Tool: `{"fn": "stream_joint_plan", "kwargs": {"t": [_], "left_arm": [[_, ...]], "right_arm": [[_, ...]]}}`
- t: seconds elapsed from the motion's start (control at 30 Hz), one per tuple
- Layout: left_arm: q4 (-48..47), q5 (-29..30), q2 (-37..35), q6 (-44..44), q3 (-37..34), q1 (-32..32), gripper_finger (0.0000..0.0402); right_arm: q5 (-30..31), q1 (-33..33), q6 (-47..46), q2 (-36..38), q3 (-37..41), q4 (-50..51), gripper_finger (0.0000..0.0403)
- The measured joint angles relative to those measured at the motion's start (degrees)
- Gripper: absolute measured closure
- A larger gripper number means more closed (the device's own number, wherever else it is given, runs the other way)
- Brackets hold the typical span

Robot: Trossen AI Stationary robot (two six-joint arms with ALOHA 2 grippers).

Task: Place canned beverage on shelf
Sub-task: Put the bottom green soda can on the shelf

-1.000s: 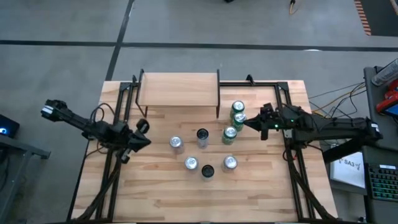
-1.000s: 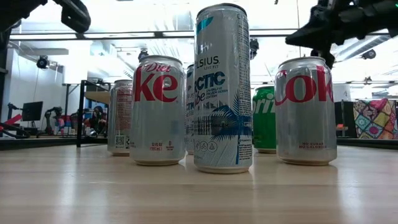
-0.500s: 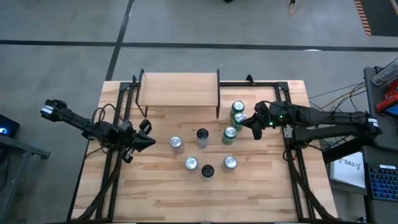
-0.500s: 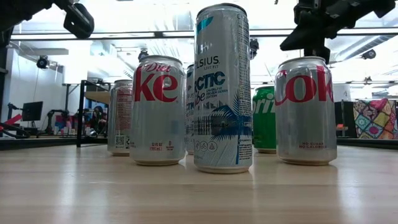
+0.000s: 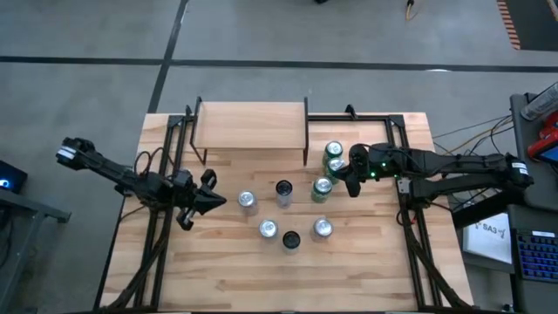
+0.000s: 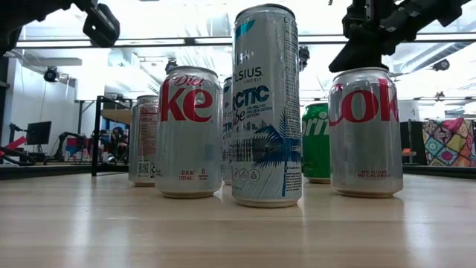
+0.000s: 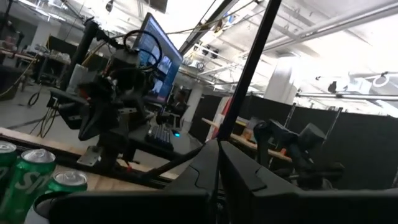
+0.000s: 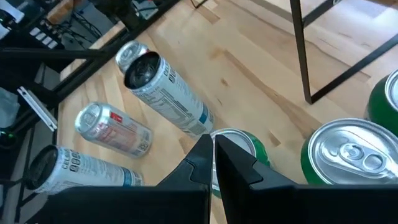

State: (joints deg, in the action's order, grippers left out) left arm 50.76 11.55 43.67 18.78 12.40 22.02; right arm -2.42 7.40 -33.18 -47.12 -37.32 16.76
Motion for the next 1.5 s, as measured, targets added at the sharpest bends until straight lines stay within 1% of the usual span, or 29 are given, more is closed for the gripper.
{"fn": "stream_joint_plan", "kwargs": {"t": [0.1, 0.17, 0.27, 0.37, 0.47, 0.57, 0.63, 0.8, 0.97, 1.07, 1.23, 1.5], "left_arm": [[0.1, 0.0, 3.1, -2.4, 2.9, 0.0, 0.0402], [-0.5, 0.1, 5.1, -5.0, 5.1, 0.0, 0.0402], [-4.0, 3.4, 7.2, -10.0, 8.8, 0.0, 0.0402], [-13.5, 10.0, 8.2, -12.0, 12.1, 0.0, 0.0402], [-23.4, 15.0, 8.5, -13.7, 15.1, 0.0, 0.0402], [-31.3, 17.2, 8.4, -14.5, 17.4, 0.0, 0.0402], [-33.9, 17.7, 8.2, -14.9, 18.4, -0.1, 0.0402], [-35.6, 17.9, 7.8, -17.0, 19.2, 0.0, 0.0402], [-35.5, 18.0, 7.7, -17.0, 19.1, 0.0, 0.0402], [-35.5, 18.0, 7.7, -16.8, 19.1, 0.0, 0.0402], [-35.4, 18.0, 7.7, -16.8, 19.8, 0.0, 0.0402], [-35.4, 18.0, 7.3, -18.2, 19.8, 0.0, 0.0402]], "right_arm": [[0.0, 0.0, 0.6, -1.6, 0.0, -1.9, 0.0394], [0.0, 0.0, 3.3, -2.5, 0.0, -2.6, 0.0394], [0.0, -0.3, 8.5, -4.3, -0.3, -1.9, 0.0394], [-0.7, -1.2, 15.7, -5.9, -1.4, -1.7, 0.0394], [-1.1, -3.0, 21.3, -7.5, -3.4, 0.3, 0.0394], [1.3, -4.5, 23.7, -9.0, -5.6, 3.1, 0.0394], [3.5, -5.7, 24.2, -9.8, -6.9, 3.8, 0.0394], [7.1, -8.6, 23.8, -12.4, -8.8, 5.5, 0.0394], [13.1, -11.2, 19.2, -15.5, -13.5, 12.5, 0.0394], [15.4, -12.0, 17.8, -18.2, -17.5, 16.9, 0.0394], [16.1, -12.0, 15.2, -23.2, -24.2, 26.4, 0.0394], [15.5, -12.0, 17.4, -28.7, -31.6, 31.3, 0.0394]]}}
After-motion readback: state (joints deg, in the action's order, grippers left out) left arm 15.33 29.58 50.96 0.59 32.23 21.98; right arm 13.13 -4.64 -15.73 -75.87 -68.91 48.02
